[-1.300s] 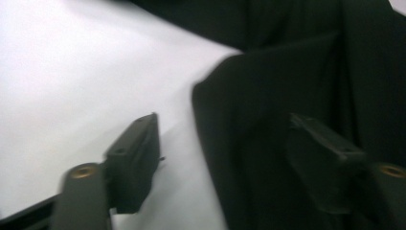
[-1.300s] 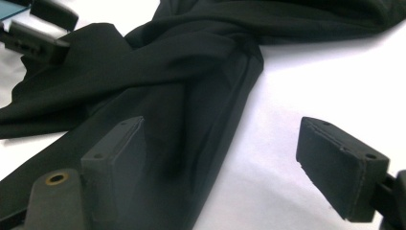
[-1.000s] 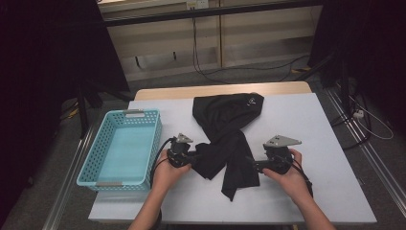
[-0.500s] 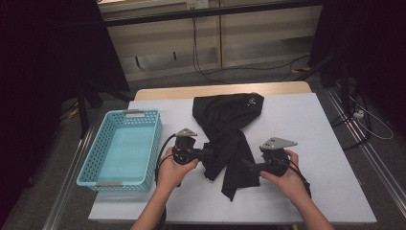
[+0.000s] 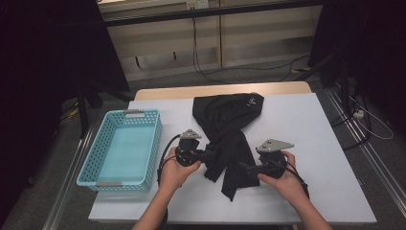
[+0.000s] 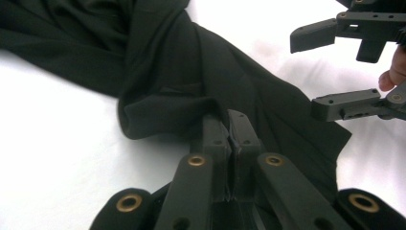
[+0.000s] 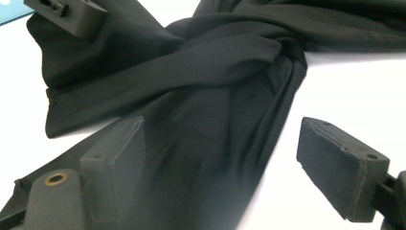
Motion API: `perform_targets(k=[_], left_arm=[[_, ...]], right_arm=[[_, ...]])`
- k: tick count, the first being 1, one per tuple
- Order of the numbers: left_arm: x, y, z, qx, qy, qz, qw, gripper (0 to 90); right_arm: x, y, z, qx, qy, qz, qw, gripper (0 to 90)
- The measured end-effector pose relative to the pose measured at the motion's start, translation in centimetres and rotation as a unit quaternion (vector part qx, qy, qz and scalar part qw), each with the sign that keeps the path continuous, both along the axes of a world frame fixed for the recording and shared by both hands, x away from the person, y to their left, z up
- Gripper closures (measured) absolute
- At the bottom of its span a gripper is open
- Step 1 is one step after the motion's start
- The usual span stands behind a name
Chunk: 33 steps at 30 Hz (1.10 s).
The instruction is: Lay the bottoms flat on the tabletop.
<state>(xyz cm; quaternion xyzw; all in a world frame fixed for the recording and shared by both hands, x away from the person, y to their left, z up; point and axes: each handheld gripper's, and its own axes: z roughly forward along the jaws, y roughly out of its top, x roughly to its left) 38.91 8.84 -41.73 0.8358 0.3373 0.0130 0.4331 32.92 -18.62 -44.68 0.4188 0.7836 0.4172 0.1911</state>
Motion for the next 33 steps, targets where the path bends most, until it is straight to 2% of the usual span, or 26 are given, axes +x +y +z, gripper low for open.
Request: perform_targets(k=[4, 5, 8, 10, 11, 12, 13, 15, 16, 17, 18, 21, 22, 24, 26, 27, 30, 31, 32, 33], left_arm=[[0.1, 0.6, 0.0, 0.007, -0.009, 0.012, 0.9999, 86.9], [0.1, 1.1, 0.0, 0.013, -0.019, 0.022, 0.9995, 81.3], [0.2, 1.5, 0.0, 0.013, -0.016, 0.031, 0.9993, 75.4], [0.3, 2.1, 0.0, 0.023, -0.023, 0.047, 0.9984, 63.8], [0.3, 2.1, 0.0, 0.023, -0.023, 0.047, 0.9984, 60.0], [0.4, 2.2, 0.0, 0.027, -0.025, 0.050, 0.9981, 51.7], [0.5, 2.5, -0.1, 0.028, -0.029, 0.065, 0.9970, 44.4], [0.6, 2.8, -0.2, 0.041, -0.048, 0.071, 0.9954, 38.8], [0.6, 2.8, -0.2, 0.041, -0.048, 0.071, 0.9954, 34.1], [0.7, 2.9, -0.3, 0.042, -0.051, 0.074, 0.9950, 28.6], [0.8, 3.1, -0.3, 0.049, -0.055, 0.075, 0.9945, 28.6], [1.0, 3.6, -0.4, 0.044, -0.054, 0.092, 0.9933, 21.6], [1.0, 3.6, -0.4, 0.044, -0.054, 0.092, 0.9933, 21.5], [1.0, 4.0, -0.4, 0.042, -0.052, 0.104, 0.9923, 21.2], [1.0, 4.2, -0.4, 0.048, -0.056, 0.105, 0.9917, 21.1], [1.0, 4.2, -0.4, 0.048, -0.056, 0.105, 0.9917, 21.1], [1.1, 4.3, -0.3, 0.048, -0.055, 0.108, 0.9915, 21.0], [1.1, 4.3, -0.4, 0.045, -0.054, 0.108, 0.9917, 20.9], [1.1, 4.3, -0.4, 0.046, -0.055, 0.106, 0.9918, 20.9], [1.1, 4.3, -0.4, 0.046, -0.055, 0.106, 0.9918, 20.9]], right_arm=[[0.2, 0.3, 0.0, 0.003, -0.005, 0.007, 1.0000, 17.9], [0.4, 0.5, 0.0, 0.005, -0.005, 0.009, 0.9999, 18.4], [0.5, 1.2, 0.2, 0.007, -0.009, 0.018, 0.9998, 20.9], [0.6, 1.7, 0.3, 0.013, -0.005, 0.026, 0.9995, 28.8], [0.6, 1.7, 0.3, 0.013, -0.005, 0.026, 0.9995, 28.8], [0.7, 2.4, 0.5, 0.014, -0.003, 0.040, 0.9991, 33.1], [0.7, 2.9, 0.5, 0.010, -0.003, 0.052, 0.9986, 35.6], [0.6, 3.7, 0.6, 0.008, -0.003, 0.071, 0.9975, 39.8], [0.6, 3.7, 0.6, 0.008, -0.003, 0.071, 0.9975, 39.8], [0.6, 4.4, 0.6, 0.006, -0.006, 0.088, 0.9961, 43.5], [0.6, 4.4, 0.6, 0.006, -0.006, 0.088, 0.9961, 43.5], [0.5, 6.2, 0.2, -0.007, -0.001, 0.117, 0.9931, 45.5], [0.5, 6.2, 0.2, -0.007, -0.001, 0.117, 0.9931, 45.5], [0.5, 8.1, -0.7, -0.031, 0.005, 0.143, 0.9893, 44.1], [0.6, 9.2, -1.2, -0.048, 0.006, 0.149, 0.9876, 40.8], [0.6, 9.2, -1.2, -0.048, 0.006, 0.149, 0.9876, 40.8], [0.7, 10.0, -1.8, -0.059, 0.009, 0.156, 0.9859, 45.0], [0.6, 10.0, -1.6, -0.062, 0.008, 0.166, 0.9841, 65.9], [0.6, 10.0, -1.5, -0.063, 0.010, 0.169, 0.9836, 79.4], [0.6, 10.0, -1.5, -0.063, 0.010, 0.169, 0.9836, 79.4]])
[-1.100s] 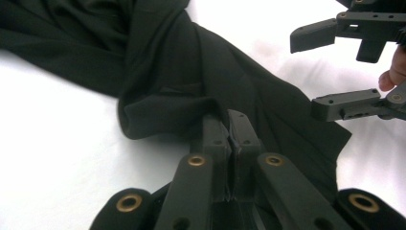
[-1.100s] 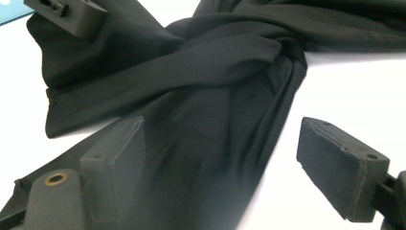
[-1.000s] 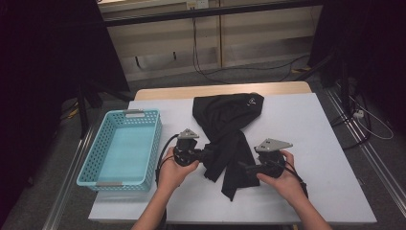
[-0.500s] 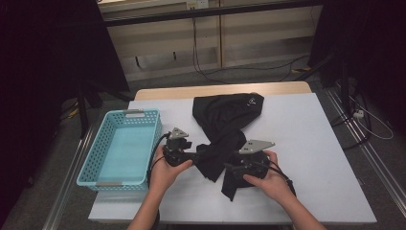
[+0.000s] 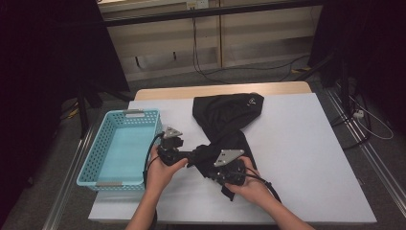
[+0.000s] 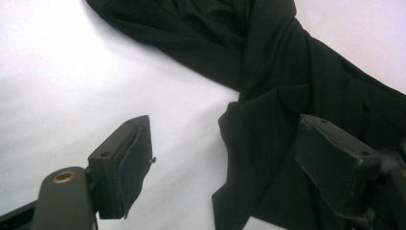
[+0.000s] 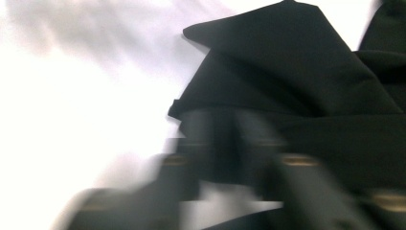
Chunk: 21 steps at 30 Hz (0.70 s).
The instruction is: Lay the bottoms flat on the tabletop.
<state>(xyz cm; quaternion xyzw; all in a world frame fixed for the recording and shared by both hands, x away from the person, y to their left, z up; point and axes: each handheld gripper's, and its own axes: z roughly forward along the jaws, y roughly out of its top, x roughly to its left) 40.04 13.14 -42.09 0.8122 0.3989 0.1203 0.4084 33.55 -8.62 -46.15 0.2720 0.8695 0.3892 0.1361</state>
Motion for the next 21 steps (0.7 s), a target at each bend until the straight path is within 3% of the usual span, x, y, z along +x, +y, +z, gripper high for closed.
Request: perform_targets(k=[2, 5, 7, 10, 11, 13, 21], left_arm=[[-0.1, 0.0, 0.1, -0.003, -0.002, 0.003, 1.0000, 20.9], [-0.2, 0.0, 0.2, -0.009, -0.002, 0.009, 0.9999, 21.5], [-0.3, 0.0, 0.4, -0.010, -0.001, 0.004, 0.9999, 21.5], [-0.3, -0.2, 0.3, -0.010, -0.007, -0.001, 0.9999, 21.1], [-0.3, -0.2, 0.3, -0.010, -0.007, -0.001, 0.9999, 20.9], [-0.3, -0.6, 0.3, -0.010, -0.009, -0.007, 0.9999, 20.1], [-0.3, -1.6, -0.1, -0.007, -0.004, -0.020, 0.9998, 19.2]], right_arm=[[0.1, -0.2, 0.1, 0.008, 0.009, 0.006, 0.9999, 87.9], [0.3, -0.8, 0.7, 0.019, 0.015, 0.012, 0.9996, 88.5], [0.4, -2.6, 1.9, 0.047, 0.015, -0.003, 0.9988, 88.8], [0.3, -5.2, 3.1, 0.062, 0.005, -0.021, 0.9978, 88.9], [0.3, -5.2, 3.1, 0.062, 0.005, -0.021, 0.9978, 88.9], [-0.1, -8.0, 3.6, 0.081, 0.001, -0.048, 0.9956, 89.0], [-1.5, -12.1, 4.0, 0.080, -0.012, -0.094, 0.9922, 89.0]])
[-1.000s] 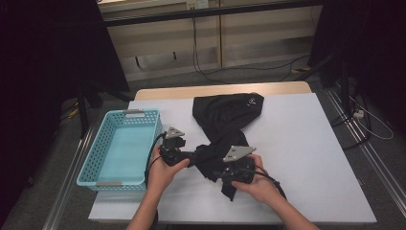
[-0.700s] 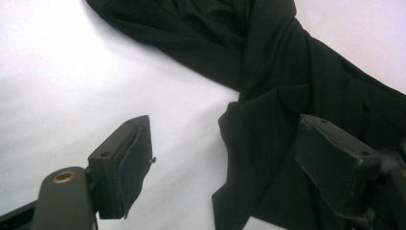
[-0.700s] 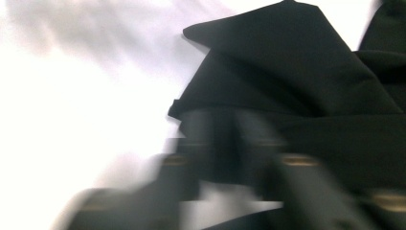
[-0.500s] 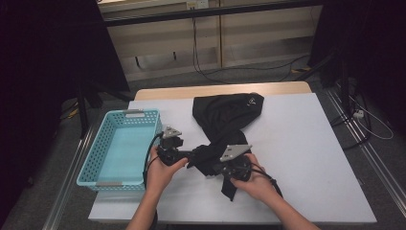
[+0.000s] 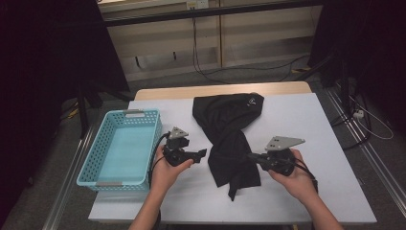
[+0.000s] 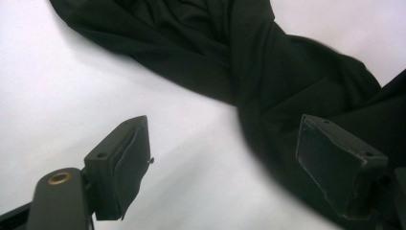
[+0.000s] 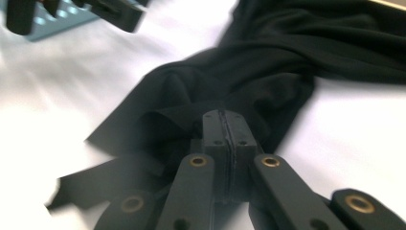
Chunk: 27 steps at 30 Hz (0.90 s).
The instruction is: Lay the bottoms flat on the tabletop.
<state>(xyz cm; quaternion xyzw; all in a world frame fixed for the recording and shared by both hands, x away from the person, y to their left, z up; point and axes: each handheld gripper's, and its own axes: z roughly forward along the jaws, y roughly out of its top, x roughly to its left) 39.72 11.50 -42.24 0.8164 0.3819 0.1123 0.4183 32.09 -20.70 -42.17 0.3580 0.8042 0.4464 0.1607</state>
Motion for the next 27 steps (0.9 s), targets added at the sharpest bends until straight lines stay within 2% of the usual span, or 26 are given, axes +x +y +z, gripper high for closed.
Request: perform_targets(k=[2, 3, 5, 7, 8, 9, 10, 11, 12, 13, 15, 17, 20, 21, 22, 23, 24, 25, 26, 27], left_arm=[[0.0, -0.1, 0.0, 0.000, 0.003, -0.002, 1.0000, 19.0], [0.0, -0.1, 0.0, -0.002, 0.000, -0.003, 1.0000, 18.9], [0.0, -0.2, 0.1, -0.002, -0.001, -0.001, 1.0000, 18.8], [0.0, -0.4, 0.0, -0.003, 0.004, -0.003, 1.0000, 18.5], [0.0, -0.4, 0.0, -0.003, 0.004, -0.003, 1.0000, 18.5], [0.1, -0.6, -0.1, -0.001, 0.005, -0.008, 0.9999, 18.5], [0.1, -0.6, -0.1, -0.001, 0.005, -0.008, 0.9999, 18.5], [0.1, -0.7, -0.2, -0.001, 0.006, -0.006, 1.0000, 18.2], [0.2, -0.6, -0.3, 0.002, 0.004, -0.008, 1.0000, 17.2], [0.3, -0.7, -0.4, -0.001, 0.005, -0.006, 1.0000, 17.2], [0.4, -0.6, -0.5, 0.005, -0.003, -0.008, 0.9999, 14.0], [0.4, -0.5, -0.5, 0.014, -0.008, -0.020, 0.9997, 13.2], [0.2, -0.5, -0.6, 0.015, -0.011, -0.017, 0.9997, 13.0], [0.2, -0.3, -0.6, 0.019, -0.013, -0.016, 0.9996, 12.7], [0.2, -0.3, -0.6, 0.019, -0.013, -0.016, 0.9996, 12.3], [0.3, -0.1, -0.5, 0.016, -0.012, -0.016, 0.9997, 11.6], [0.3, -0.1, -0.5, 0.016, -0.012, -0.016, 0.9997, 11.3], [0.3, 0.1, -0.5, 0.025, -0.014, -0.022, 0.9993, 11.2], [0.3, 0.1, -0.6, 0.018, -0.012, -0.016, 0.9996, 11.0], [0.2, 0.1, -0.6, 0.022, -0.018, -0.008, 0.9996, 10.7]], right_arm=[[-0.5, -1.2, 0.1, -0.008, -0.004, -0.016, 0.9998, 89.0], [-0.9, -2.4, 0.0, -0.010, -0.004, -0.031, 0.9995, 89.0], [-1.1, -3.2, -0.2, -0.018, -0.003, -0.039, 0.9991, 89.0], [-1.2, -3.4, -0.6, -0.040, 0.000, -0.042, 0.9983, 88.2], [-1.2, -3.3, -0.8, -0.043, 0.002, -0.042, 0.9982, 84.8], [-1.2, -3.1, -0.9, -0.046, -0.004, -0.049, 0.9977, 77.4], [-1.2, -3.1, -0.9, -0.046, -0.004, -0.049, 0.9977, 77.4], [-1.1, -2.5, -1.1, -0.058, -0.009, -0.052, 0.9969, 68.2], [-1.1, -2.3, -1.1, -0.058, -0.010, -0.057, 0.9967, 60.4], [-1.1, -2.3, -1.1, -0.058, -0.010, -0.057, 0.9967, 60.4], [-1.1, -1.3, -0.8, -0.050, -0.014, -0.050, 0.9974, 55.3], [-1.1, -0.4, -0.6, -0.041, -0.020, -0.045, 0.9980, 47.1], [-0.8, 0.6, -0.7, -0.037, -0.018, -0.034, 0.9986, 44.2], [-0.5, 1.8, -1.0, -0.036, -0.017, -0.028, 0.9988, 37.4], [-0.5, 1.8, -1.0, -0.036, -0.017, -0.028, 0.9988, 37.4], [-0.2, 3.0, -1.3, -0.043, -0.014, -0.018, 0.9988, 34.9], [-0.2, 3.0, -1.3, -0.043, -0.014, -0.018, 0.9988, 34.9], [0.0, 4.2, -1.7, -0.051, -0.011, -0.004, 0.9986, 30.8], [0.0, 4.8, -1.8, -0.054, -0.008, -0.001, 0.9985, 29.1], [0.0, 5.2, -2.0, -0.058, -0.008, 0.003, 0.9983, 28.2]])
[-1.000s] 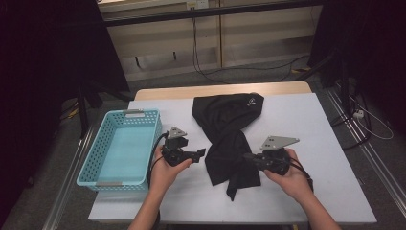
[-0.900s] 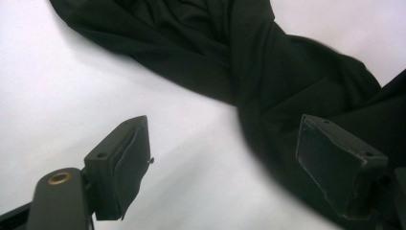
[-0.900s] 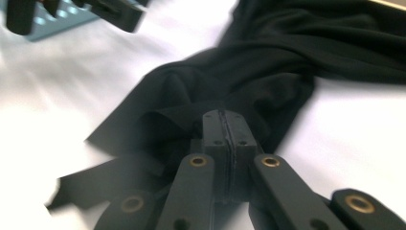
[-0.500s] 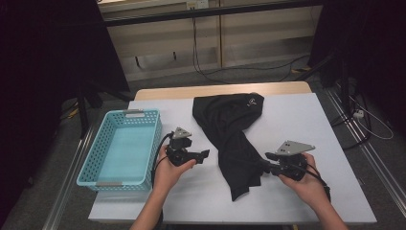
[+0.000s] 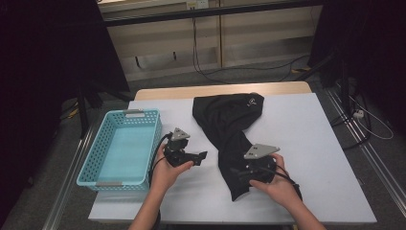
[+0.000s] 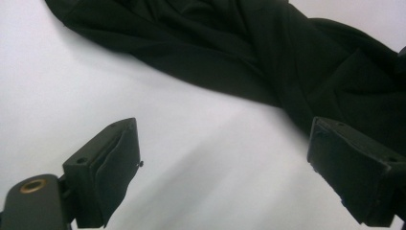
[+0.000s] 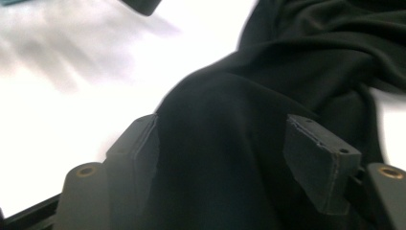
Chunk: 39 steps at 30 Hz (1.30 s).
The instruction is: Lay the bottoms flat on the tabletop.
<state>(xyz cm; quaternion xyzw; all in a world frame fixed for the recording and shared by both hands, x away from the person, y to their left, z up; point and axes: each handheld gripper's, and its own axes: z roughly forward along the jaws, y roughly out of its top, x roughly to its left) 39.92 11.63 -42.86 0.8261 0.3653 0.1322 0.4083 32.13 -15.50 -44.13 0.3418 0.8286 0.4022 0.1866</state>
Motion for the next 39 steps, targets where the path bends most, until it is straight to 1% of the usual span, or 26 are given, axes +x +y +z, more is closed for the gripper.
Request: perform_targets(k=[2, 4, 5, 9, 11, 12, 14, 15, 16, 17, 18, 22, 23, 24, 25, 26, 27, 29, 31, 32, 34, 35, 36, 37, 38, 39], left_arm=[[0.1, 0.2, 0.0, 0.000, 0.006, -0.007, 1.0000, 10.3], [0.1, 0.3, 0.0, -0.003, 0.008, -0.004, 1.0000, 9.3], [0.0, 0.5, 0.0, -0.004, 0.009, -0.002, 0.9999, 9.3], [-0.1, 0.7, 0.0, 0.006, 0.006, -0.007, 0.9999, 9.1], [-0.2, 0.7, 0.1, 0.005, 0.005, -0.002, 1.0000, 8.9], [-0.2, 0.6, 0.0, 0.010, 0.005, -0.006, 0.9999, 9.0], [-0.1, 0.6, 0.0, 0.012, 0.006, -0.009, 0.9999, 9.0], [-0.1, 0.6, 0.0, 0.012, 0.006, -0.009, 0.9999, 8.9], [-0.1, 0.7, 0.0, 0.012, 0.009, -0.009, 0.9998, 8.9], [-0.1, 0.7, 0.0, 0.012, 0.009, -0.009, 0.9998, 8.9], [0.0, 0.8, 0.1, 0.005, 0.007, -0.004, 1.0000, 8.8], [0.1, 0.9, -0.1, 0.002, 0.011, 0.001, 0.9999, 8.3], [0.1, 0.9, -0.1, 0.002, 0.011, 0.001, 0.9999, 8.3], [0.0, 1.0, -0.2, 0.003, 0.015, -0.002, 0.9999, 8.3], [0.0, 1.0, -0.2, 0.003, 0.015, -0.002, 0.9999, 8.3], [0.1, 1.0, -0.3, 0.002, 0.016, 0.002, 0.9999, 8.3], [0.1, 1.0, -0.3, 0.002, 0.016, 0.002, 0.9999, 8.3], [0.2, 1.1, -0.3, 0.003, 0.014, 0.002, 0.9999, 8.3], [0.3, 1.2, -0.1, 0.003, 0.011, 0.002, 0.9999, 8.3], [0.3, 1.2, -0.1, 0.003, 0.011, 0.002, 0.9999, 8.2], [0.2, 1.2, 0.0, 0.005, 0.008, 0.003, 0.9999, 8.3], [0.1, 1.2, 0.1, -0.001, 0.010, 0.004, 0.9999, 8.3], [0.0, 1.2, 0.3, -0.002, 0.007, 0.005, 1.0000, 8.3], [0.0, 1.2, 0.5, -0.002, 0.003, 0.004, 1.0000, 8.3], [-0.1, 1.4, 0.8, 0.002, -0.003, 0.003, 1.0000, 8.3], [-0.1, 1.4, 0.8, 0.002, -0.003, 0.003, 1.0000, 8.2]], right_arm=[[0.0, 0.4, -0.1, -0.005, -0.002, 0.003, 1.0000, 27.2], [0.0, 1.1, -0.1, -0.003, -0.004, 0.003, 1.0000, 23.1], [-0.1, 1.7, -0.1, -0.004, -0.006, 0.014, 0.9999, 24.1], [-0.3, 2.6, -0.1, -0.008, -0.010, 0.021, 0.9997, 24.2], [-0.4, 3.2, -0.3, -0.011, -0.010, 0.027, 0.9995, 27.2], [-0.5, 3.4, -0.4, -0.013, -0.009, 0.030, 0.9994, 29.7], [-0.5, 3.9, -0.5, -0.015, -0.003, 0.036, 0.9992, 36.8], [-0.5, 3.9, -0.5, -0.015, -0.003, 0.036, 0.9992, 36.8], [-0.7, 4.4, -0.7, -0.019, -0.001, 0.044, 0.9989, 41.9], [-0.7, 4.4, -0.7, -0.019, -0.001, 0.044, 0.9989, 41.9], [-0.7, 5.0, -0.9, -0.024, 0.007, 0.058, 0.9980, 46.2], [-0.5, 6.3, -1.9, -0.047, 0.021, 0.065, 0.9966, 48.9], [-0.4, 6.4, -1.9, -0.037, 0.025, 0.060, 0.9972, 51.7], [-0.3, 6.4, -1.9, -0.035, 0.029, 0.056, 0.9974, 55.3], [-0.3, 6.4, -1.9, -0.035, 0.029, 0.056, 0.9974, 55.3], [-0.1, 6.5, -2.1, -0.024, 0.037, 0.054, 0.9976, 61.8], [-0.1, 6.5, -2.1, -0.024, 0.037, 0.054, 0.9976, 61.8], [-0.1, 6.5, -2.1, -0.021, 0.041, 0.061, 0.9971, 70.0], [0.1, 6.4, -2.1, -0.012, 0.048, 0.061, 0.9969, 74.8], [0.1, 6.4, -2.1, -0.012, 0.048, 0.061, 0.9969, 74.8], [0.2, 6.2, -2.0, -0.012, 0.051, 0.063, 0.9966, 79.6], [0.3, 6.1, -1.8, -0.015, 0.049, 0.060, 0.9969, 82.6], [0.4, 6.1, -1.0, -0.019, 0.027, 0.046, 0.9984, 81.9], [0.4, 6.1, -1.0, -0.019, 0.027, 0.046, 0.9984, 80.3], [0.6, 6.3, -0.8, -0.032, 0.021, 0.032, 0.9988, 78.2], [0.6, 6.3, -0.8, -0.032, 0.021, 0.032, 0.9988, 78.2]])
